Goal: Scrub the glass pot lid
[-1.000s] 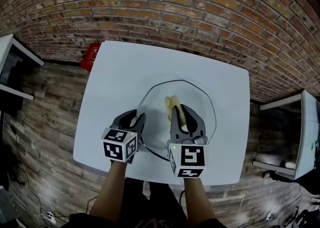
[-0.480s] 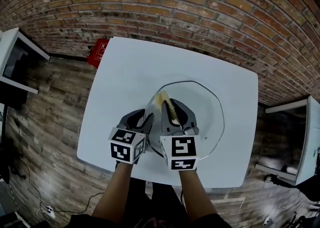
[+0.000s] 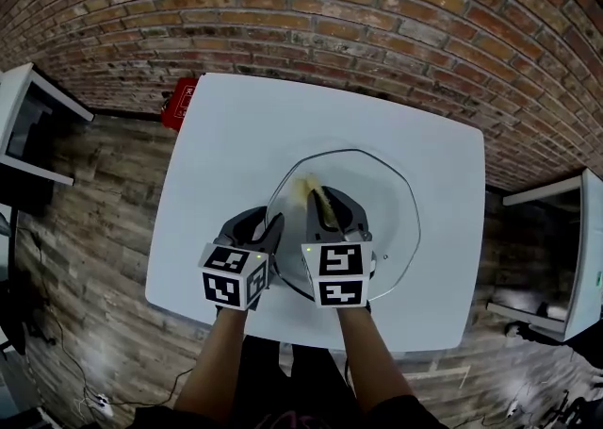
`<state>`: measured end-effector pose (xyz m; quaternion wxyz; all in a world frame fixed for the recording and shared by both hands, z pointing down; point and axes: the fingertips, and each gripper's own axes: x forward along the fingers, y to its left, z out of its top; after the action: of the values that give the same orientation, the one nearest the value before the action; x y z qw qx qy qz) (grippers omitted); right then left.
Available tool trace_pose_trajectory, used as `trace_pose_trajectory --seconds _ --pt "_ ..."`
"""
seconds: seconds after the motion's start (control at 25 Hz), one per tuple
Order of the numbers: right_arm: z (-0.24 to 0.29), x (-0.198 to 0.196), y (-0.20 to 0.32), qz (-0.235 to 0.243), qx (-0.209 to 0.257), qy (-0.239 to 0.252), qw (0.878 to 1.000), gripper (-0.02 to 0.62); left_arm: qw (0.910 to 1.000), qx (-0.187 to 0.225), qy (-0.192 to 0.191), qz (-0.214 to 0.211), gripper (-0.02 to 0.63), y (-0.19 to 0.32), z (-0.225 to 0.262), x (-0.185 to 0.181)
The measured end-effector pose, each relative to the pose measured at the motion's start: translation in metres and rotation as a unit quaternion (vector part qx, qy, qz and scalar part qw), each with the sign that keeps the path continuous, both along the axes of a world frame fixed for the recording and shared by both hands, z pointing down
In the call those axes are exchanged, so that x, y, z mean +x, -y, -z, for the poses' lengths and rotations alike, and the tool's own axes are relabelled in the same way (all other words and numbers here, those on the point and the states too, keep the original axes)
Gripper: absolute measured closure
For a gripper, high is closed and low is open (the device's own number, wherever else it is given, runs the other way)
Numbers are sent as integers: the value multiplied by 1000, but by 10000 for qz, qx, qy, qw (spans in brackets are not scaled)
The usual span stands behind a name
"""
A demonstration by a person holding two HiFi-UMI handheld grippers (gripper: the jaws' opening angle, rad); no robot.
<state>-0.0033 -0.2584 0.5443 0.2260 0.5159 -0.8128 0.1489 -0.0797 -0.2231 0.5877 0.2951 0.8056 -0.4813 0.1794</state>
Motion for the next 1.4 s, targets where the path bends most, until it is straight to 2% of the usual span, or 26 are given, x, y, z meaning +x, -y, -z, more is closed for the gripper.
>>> trace_pose_trajectory --seconds 0.28,0.6,0.76,0.84,0.92,1.0,1.08,1.2,1.28,1.4 --pt "-7 61 4 -675 -169 -355 9969 537 10000 10 33 25 480 -1 0 -1" --pt "-5 123 -2 -1388 -357 -886 9857 537 10000 25 28 51 480 -1 0 1" --pt "5 152 -7 -1650 -277 -1347 9767 537 10000 26 14 66 480 -2 0 1" --pt "19 158 -9 -1722 -83 -1289 9766 537 10000 29 -5 66 480 -2 0 2" --pt "33 142 -10 -1538 126 -1072 9822 537 10000 29 -35 70 480 -2 0 2" --pt "38 101 -14 -1052 170 -752 9915 537 10000 27 -40 86 480 -3 0 0" --pt "32 52 -22 -432 69 -487 9979 537 9999 21 -29 102 480 -3 0 -1" --pt "18 -2 -38 251 -152 -294 9991 537 9999 6 -33 100 480 -2 0 1" --pt "9 -17 -43 422 -258 -317 9983 537 9999 4 -43 94 482 -1 0 2" --pt "-3 -12 -43 414 -396 -547 9969 537 10000 7 -54 77 482 0 0 1"
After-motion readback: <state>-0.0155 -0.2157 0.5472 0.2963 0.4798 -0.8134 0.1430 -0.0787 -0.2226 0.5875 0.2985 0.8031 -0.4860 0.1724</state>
